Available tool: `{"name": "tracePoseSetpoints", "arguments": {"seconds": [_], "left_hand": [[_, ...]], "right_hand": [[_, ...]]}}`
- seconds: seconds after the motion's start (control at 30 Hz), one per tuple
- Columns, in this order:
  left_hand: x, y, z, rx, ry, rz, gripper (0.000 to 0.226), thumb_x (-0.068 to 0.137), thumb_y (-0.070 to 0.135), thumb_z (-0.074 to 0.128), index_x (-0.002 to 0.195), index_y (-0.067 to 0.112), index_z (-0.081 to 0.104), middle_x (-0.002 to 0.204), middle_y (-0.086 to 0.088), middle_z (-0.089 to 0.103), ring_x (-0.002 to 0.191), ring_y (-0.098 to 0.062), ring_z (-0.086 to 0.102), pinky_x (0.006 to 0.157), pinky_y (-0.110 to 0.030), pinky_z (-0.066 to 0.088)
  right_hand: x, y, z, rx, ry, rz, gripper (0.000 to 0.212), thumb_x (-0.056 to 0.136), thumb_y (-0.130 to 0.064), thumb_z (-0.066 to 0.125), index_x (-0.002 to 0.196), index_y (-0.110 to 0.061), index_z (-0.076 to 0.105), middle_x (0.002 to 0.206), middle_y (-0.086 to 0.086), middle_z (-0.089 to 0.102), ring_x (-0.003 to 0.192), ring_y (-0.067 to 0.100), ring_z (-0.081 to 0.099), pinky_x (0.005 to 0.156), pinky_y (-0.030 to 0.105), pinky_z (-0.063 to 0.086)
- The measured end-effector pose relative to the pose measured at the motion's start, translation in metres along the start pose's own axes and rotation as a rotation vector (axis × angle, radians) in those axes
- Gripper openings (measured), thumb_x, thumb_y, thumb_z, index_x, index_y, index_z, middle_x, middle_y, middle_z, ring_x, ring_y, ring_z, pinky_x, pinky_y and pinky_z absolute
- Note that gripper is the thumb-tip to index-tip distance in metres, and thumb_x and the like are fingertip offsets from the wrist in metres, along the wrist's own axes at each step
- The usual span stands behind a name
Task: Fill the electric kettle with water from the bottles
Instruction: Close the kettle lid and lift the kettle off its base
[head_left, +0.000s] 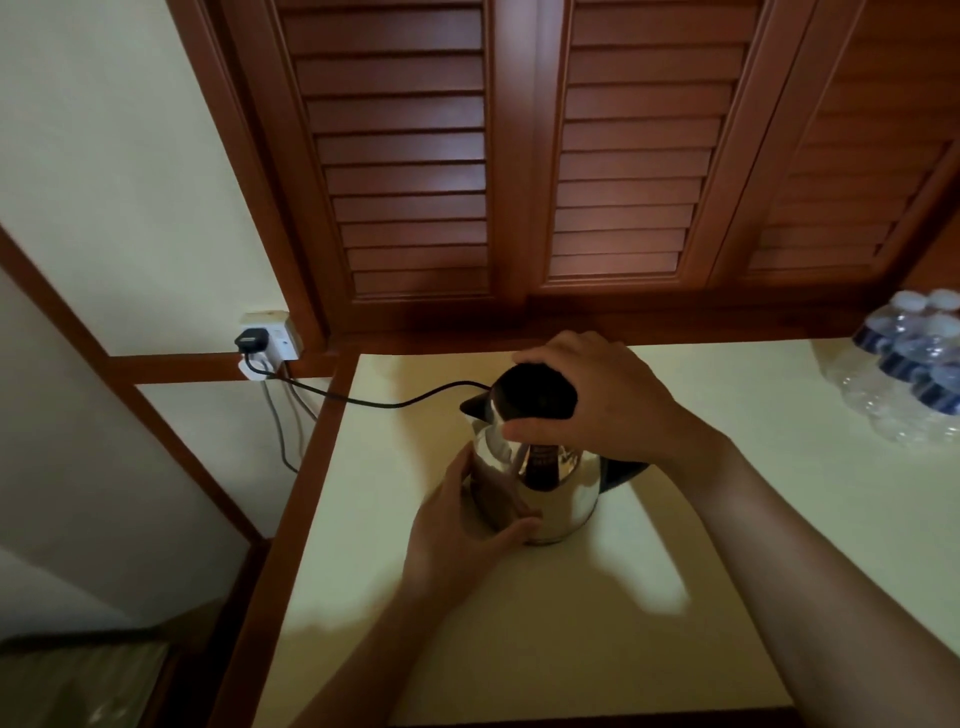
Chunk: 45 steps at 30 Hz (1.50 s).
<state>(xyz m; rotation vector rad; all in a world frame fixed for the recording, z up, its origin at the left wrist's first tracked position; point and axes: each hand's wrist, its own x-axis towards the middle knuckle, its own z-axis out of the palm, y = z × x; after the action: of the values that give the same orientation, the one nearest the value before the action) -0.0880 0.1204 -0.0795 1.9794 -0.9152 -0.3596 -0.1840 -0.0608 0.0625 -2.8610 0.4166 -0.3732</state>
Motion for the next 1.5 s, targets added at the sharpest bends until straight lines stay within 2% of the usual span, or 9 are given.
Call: {"name": "tracePoseSetpoints", "arguments": {"seconds": [0.13, 0.3, 0.43, 0.6, 0.77, 0.93, 1.2, 1.4, 1.5], "left_hand": [[0.001, -0.003, 0.003, -0.005, -0.027, -0.005, 0.122, 0.056, 0.087, 0.066, 0.157, 0.034, 0.023, 0.153, 0.015, 0.045, 0.136, -0.006, 0.045, 0.099, -0.011, 0.036], [0.001, -0.004, 0.003, -0.046, -0.025, 0.013, 0.120, 0.054, 0.092, 0.062, 0.154, 0.036, 0.027, 0.149, 0.017, 0.048, 0.127, 0.003, 0.045, 0.090, 0.001, 0.033], [0.000, -0.005, 0.005, -0.034, -0.023, 0.017, 0.123, 0.054, 0.094, 0.061, 0.156, 0.034, 0.026, 0.151, 0.014, 0.048, 0.133, -0.006, 0.048, 0.100, -0.016, 0.040], [0.001, -0.004, -0.003, -0.082, -0.039, 0.030, 0.122, 0.053, 0.093, 0.064, 0.154, 0.033, 0.030, 0.149, 0.015, 0.050, 0.135, -0.007, 0.049, 0.103, -0.021, 0.046], [0.013, 0.019, -0.019, -0.260, -0.058, 0.106, 0.099, 0.067, 0.064, 0.082, 0.150, 0.039, 0.035, 0.145, 0.027, 0.050, 0.135, 0.003, 0.046, 0.108, -0.024, 0.043], [0.022, 0.037, -0.018, -0.338, -0.085, 0.061, 0.082, 0.060, 0.050, 0.088, 0.130, 0.032, 0.051, 0.122, 0.028, 0.062, 0.115, 0.003, 0.060, 0.087, -0.016, 0.052], [0.014, 0.025, -0.011, -0.378, -0.085, -0.002, 0.091, 0.061, 0.047, 0.089, 0.142, 0.033, 0.049, 0.131, 0.016, 0.064, 0.122, -0.002, 0.060, 0.096, -0.028, 0.055], [0.014, 0.028, -0.015, -0.425, -0.083, 0.002, 0.078, 0.067, 0.017, 0.092, 0.135, 0.028, 0.056, 0.123, 0.014, 0.070, 0.118, -0.004, 0.063, 0.094, -0.025, 0.055], [0.021, 0.035, -0.017, -0.476, -0.057, -0.005, 0.086, 0.057, 0.033, 0.092, 0.136, 0.028, 0.057, 0.123, 0.011, 0.070, 0.118, -0.007, 0.064, 0.094, -0.028, 0.056]], "right_hand": [[-0.001, -0.002, -0.001, 0.050, -0.004, 0.006, 0.080, 0.068, -0.087, 0.052, 0.133, -0.041, 0.044, 0.127, -0.018, 0.051, 0.111, 0.005, 0.045, 0.085, 0.027, 0.039], [-0.005, -0.006, -0.004, 0.077, 0.002, 0.015, 0.076, 0.071, -0.082, 0.056, 0.134, -0.041, 0.046, 0.129, -0.021, 0.055, 0.112, 0.004, 0.049, 0.079, 0.022, 0.038], [-0.001, -0.004, -0.005, 0.075, -0.036, 0.012, 0.077, 0.070, -0.081, 0.059, 0.134, -0.041, 0.046, 0.129, -0.021, 0.055, 0.110, 0.002, 0.047, 0.076, 0.017, 0.036], [-0.004, 0.004, -0.011, 0.272, -0.034, 0.023, 0.066, 0.077, -0.072, 0.061, 0.132, -0.036, 0.057, 0.125, -0.019, 0.062, 0.110, -0.001, 0.055, 0.083, 0.014, 0.043], [-0.024, 0.023, -0.005, 0.561, 0.221, 0.139, 0.038, 0.093, -0.057, 0.051, 0.100, -0.026, 0.072, 0.092, -0.014, 0.072, 0.089, 0.000, 0.065, 0.077, 0.016, 0.048], [-0.046, 0.039, 0.025, 0.897, 0.375, 0.566, 0.075, 0.096, -0.062, 0.039, 0.063, 0.002, 0.059, 0.059, 0.019, 0.060, 0.056, 0.019, 0.059, 0.063, 0.026, 0.044], [-0.060, 0.023, 0.050, 1.311, 0.618, 0.847, 0.054, 0.093, -0.041, 0.055, 0.050, -0.009, 0.050, 0.046, 0.009, 0.040, 0.046, 0.023, 0.039, 0.056, 0.035, 0.034], [-0.058, 0.022, 0.050, 1.445, 0.654, 0.875, 0.043, 0.087, -0.031, 0.061, 0.047, -0.016, 0.054, 0.046, 0.006, 0.034, 0.044, 0.021, 0.031, 0.054, 0.035, 0.026], [-0.053, 0.024, 0.044, 1.482, 0.639, 0.834, 0.044, 0.087, -0.032, 0.060, 0.044, -0.021, 0.057, 0.044, 0.004, 0.034, 0.044, 0.019, 0.030, 0.053, 0.035, 0.025]]}}
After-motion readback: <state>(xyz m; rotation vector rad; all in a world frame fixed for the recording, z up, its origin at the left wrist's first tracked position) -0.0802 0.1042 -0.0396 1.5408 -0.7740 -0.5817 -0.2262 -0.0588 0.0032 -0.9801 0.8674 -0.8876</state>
